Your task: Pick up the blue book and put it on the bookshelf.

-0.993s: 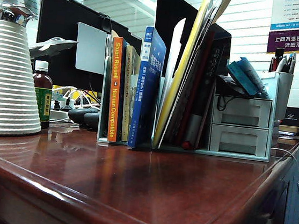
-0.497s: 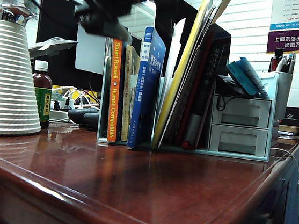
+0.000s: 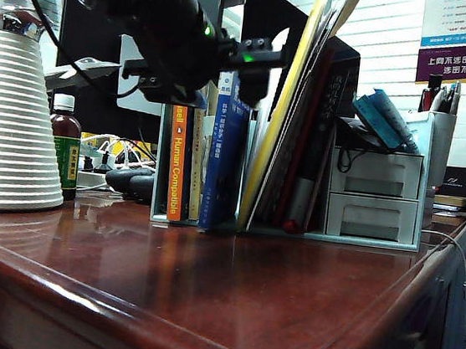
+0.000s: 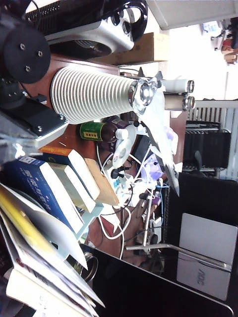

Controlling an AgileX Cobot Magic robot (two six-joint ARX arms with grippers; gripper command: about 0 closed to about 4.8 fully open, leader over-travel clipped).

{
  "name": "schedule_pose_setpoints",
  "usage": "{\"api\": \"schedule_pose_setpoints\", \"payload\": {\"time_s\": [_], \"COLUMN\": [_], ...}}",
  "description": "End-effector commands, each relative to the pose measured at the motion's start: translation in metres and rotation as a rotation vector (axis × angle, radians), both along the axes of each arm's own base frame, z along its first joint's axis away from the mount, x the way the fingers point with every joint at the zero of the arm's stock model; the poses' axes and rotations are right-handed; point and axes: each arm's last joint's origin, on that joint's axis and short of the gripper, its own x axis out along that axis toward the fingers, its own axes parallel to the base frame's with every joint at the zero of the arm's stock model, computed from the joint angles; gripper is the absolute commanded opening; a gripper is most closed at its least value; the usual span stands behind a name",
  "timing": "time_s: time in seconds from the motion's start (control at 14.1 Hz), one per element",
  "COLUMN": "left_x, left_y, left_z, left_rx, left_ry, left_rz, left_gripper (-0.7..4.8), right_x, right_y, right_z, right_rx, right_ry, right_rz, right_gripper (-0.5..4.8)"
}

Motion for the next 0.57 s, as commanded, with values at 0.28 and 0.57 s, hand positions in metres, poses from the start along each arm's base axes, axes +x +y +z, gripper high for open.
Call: {"api": "schedule_pose_setpoints", "payload": {"time_s": [0.28,0.57], "left_x": [0.014,0.022], "left_y": [0.003,-0.003], "left_z": [-0.009,0.002], "left_rx": [-0.012,-0.041], "left_ry": [-0.045,-0.074], "left_rz": [0.066,0.080], "left_gripper": [1.23,-0.06], "right_x": [-0.004,-0.004], "right_y": [-0.003,-0.003], "right_z": [0.002,0.001], "right_rx": [0.010,-0.001], "right_ry": [-0.004,0.009], "right_rz": [0.003,0.003], "right_gripper": [-0.06,-0.06]}}
